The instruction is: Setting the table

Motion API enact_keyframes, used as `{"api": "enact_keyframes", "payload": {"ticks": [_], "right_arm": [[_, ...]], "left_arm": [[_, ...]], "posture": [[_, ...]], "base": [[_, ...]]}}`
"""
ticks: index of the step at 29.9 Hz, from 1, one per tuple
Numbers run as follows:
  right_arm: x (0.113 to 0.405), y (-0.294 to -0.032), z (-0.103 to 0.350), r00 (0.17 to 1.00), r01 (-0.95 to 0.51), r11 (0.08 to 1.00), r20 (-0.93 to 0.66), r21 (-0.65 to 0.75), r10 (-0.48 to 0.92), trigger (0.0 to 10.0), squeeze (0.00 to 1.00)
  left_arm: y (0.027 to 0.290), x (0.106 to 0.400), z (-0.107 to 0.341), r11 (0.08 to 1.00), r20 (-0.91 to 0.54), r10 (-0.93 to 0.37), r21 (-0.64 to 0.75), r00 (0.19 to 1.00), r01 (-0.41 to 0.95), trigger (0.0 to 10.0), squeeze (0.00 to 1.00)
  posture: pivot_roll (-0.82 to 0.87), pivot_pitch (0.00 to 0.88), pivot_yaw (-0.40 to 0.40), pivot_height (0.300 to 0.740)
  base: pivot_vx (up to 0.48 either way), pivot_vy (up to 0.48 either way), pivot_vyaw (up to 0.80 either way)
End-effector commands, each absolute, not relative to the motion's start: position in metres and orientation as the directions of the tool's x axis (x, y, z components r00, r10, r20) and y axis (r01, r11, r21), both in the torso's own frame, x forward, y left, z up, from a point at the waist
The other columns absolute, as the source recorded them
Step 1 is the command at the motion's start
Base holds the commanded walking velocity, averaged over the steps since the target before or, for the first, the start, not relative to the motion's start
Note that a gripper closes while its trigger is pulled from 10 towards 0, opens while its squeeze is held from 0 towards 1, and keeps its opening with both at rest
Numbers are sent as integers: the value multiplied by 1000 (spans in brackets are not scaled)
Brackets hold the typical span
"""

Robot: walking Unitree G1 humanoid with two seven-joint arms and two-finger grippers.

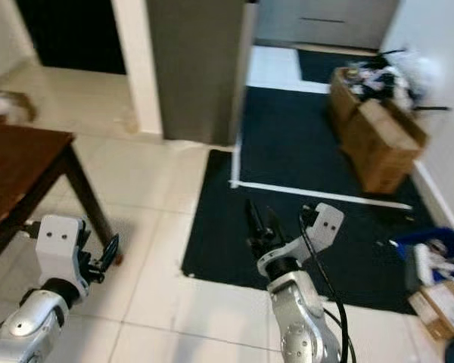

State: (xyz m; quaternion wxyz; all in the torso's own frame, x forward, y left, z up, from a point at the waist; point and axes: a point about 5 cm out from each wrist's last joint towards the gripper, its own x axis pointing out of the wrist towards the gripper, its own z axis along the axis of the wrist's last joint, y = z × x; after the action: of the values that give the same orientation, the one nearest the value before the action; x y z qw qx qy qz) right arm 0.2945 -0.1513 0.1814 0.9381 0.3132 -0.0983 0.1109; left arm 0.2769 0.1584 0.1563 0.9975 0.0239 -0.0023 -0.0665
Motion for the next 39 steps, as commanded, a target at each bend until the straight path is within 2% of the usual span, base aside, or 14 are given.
{"api": "enact_keyframes", "payload": {"ticks": [1, 39], "right_arm": [[291, -149, 178, 955, -281, 766, 247, 578, 164, 10000, 0], [290, -148, 173, 955, -291, 767, 225, 573, 194, 10000, 0]], "left_arm": [[160, 275, 151, 990, -28, -134, 47, 991, 135, 10000, 0], [159, 277, 144, 989, -67, -133, 61, 989, 137, 10000, 0]], "posture": [[111, 135, 51, 740], [108, 131, 60, 740]], "base": [[0, 0, 800], [0, 0, 794]]}}
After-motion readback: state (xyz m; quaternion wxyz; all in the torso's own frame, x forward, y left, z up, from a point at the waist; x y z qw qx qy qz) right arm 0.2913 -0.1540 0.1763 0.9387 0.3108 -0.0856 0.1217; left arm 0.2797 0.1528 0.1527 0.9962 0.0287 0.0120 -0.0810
